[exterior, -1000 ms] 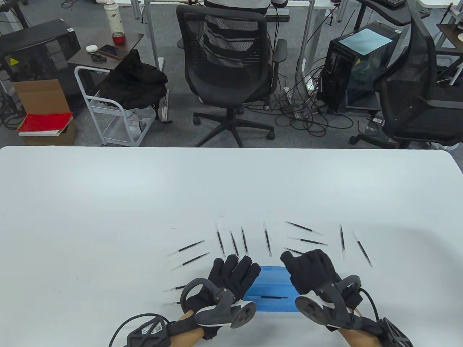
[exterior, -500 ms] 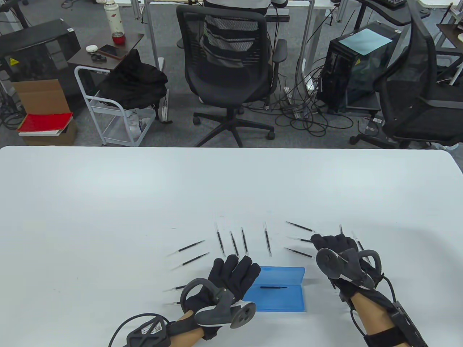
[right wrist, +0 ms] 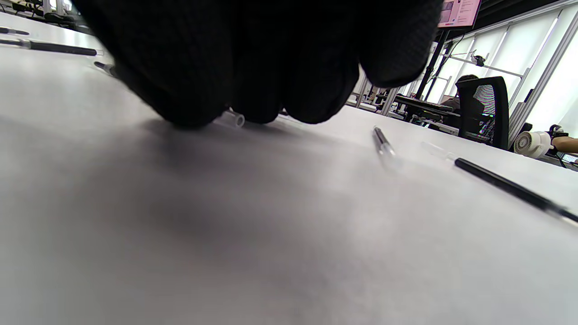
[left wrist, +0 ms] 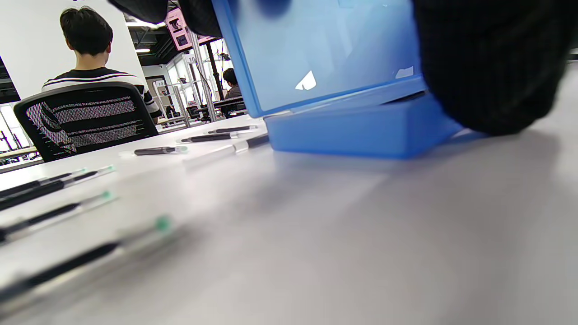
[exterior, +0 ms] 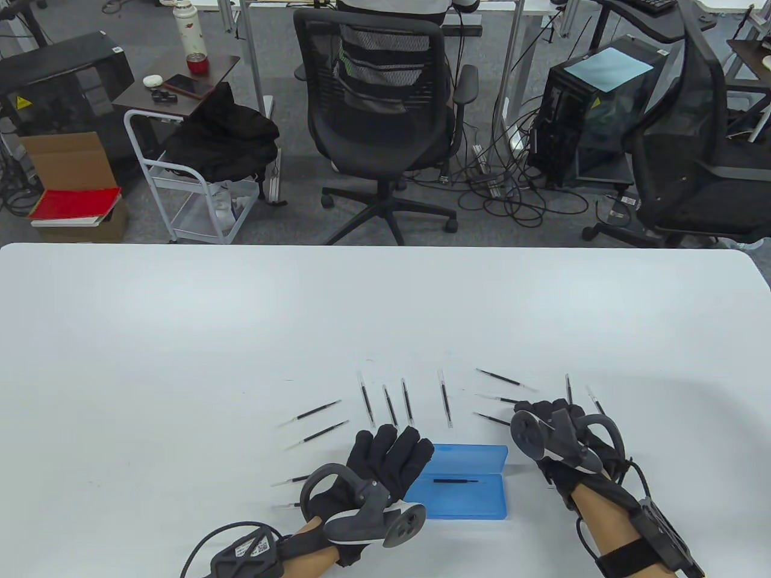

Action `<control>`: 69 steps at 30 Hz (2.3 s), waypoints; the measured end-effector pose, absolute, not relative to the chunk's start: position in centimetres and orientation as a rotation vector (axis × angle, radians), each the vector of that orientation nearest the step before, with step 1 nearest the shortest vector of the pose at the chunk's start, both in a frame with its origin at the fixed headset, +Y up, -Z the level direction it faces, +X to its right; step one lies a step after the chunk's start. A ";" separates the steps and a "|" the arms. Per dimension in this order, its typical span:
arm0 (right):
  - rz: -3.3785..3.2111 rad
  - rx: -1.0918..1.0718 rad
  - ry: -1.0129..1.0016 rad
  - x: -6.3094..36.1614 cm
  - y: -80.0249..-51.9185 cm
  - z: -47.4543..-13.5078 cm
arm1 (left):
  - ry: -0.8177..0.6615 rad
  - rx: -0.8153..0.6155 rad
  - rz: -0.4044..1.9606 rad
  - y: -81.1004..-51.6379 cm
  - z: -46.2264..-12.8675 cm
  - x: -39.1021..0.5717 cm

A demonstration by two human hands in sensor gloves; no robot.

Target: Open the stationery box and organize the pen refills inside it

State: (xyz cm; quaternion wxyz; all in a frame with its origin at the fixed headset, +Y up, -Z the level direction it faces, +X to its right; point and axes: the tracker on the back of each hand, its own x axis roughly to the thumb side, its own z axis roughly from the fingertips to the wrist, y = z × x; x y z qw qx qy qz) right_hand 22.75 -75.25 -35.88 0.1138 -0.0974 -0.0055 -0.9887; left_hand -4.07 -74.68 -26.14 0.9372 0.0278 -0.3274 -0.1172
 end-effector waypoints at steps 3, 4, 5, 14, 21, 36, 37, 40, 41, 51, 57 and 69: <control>-2.879 -0.275 -0.025 22.4 -75.3 -35.9 | -0.670 0.058 -0.238 -74.7 -26.2 -4.1; -2.870 -0.278 -0.022 22.3 -75.3 -35.9 | -0.670 0.059 -0.237 -74.7 -26.2 -4.0; -2.858 -0.281 -0.018 22.2 -75.3 -35.9 | -0.671 0.058 -0.236 -74.7 -26.2 -4.0; -2.872 -0.288 0.002 22.1 -75.3 -35.9 | -0.672 0.060 -0.235 -74.7 -26.1 -4.0; -2.871 -0.281 -0.007 22.0 -75.3 -36.0 | -0.672 0.060 -0.235 -74.7 -26.1 -4.0; -2.913 -0.301 0.056 22.7 -74.4 -35.7 | -0.671 0.062 -0.238 -74.7 -26.1 -4.0; -2.916 -0.307 0.072 22.7 -74.2 -35.6 | -0.671 0.062 -0.238 -74.7 -26.1 -4.0; -2.928 -0.328 0.095 22.7 -73.8 -35.3 | -0.671 0.062 -0.238 -74.7 -26.1 -4.0; -2.930 -0.339 0.117 22.7 -73.6 -35.1 | -0.671 0.061 -0.240 -74.7 -26.1 -4.0; -3.028 -0.509 0.409 22.1 -68.9 -31.3 | -0.671 0.060 -0.240 -74.7 -26.1 -4.1; -2.987 -0.742 0.566 20.5 -67.0 -27.2 | -0.671 0.060 -0.240 -74.7 -26.1 -4.1; -2.870 -0.957 0.434 16.7 -68.9 -25.1 | -0.673 0.041 -0.215 -74.8 -26.3 -4.2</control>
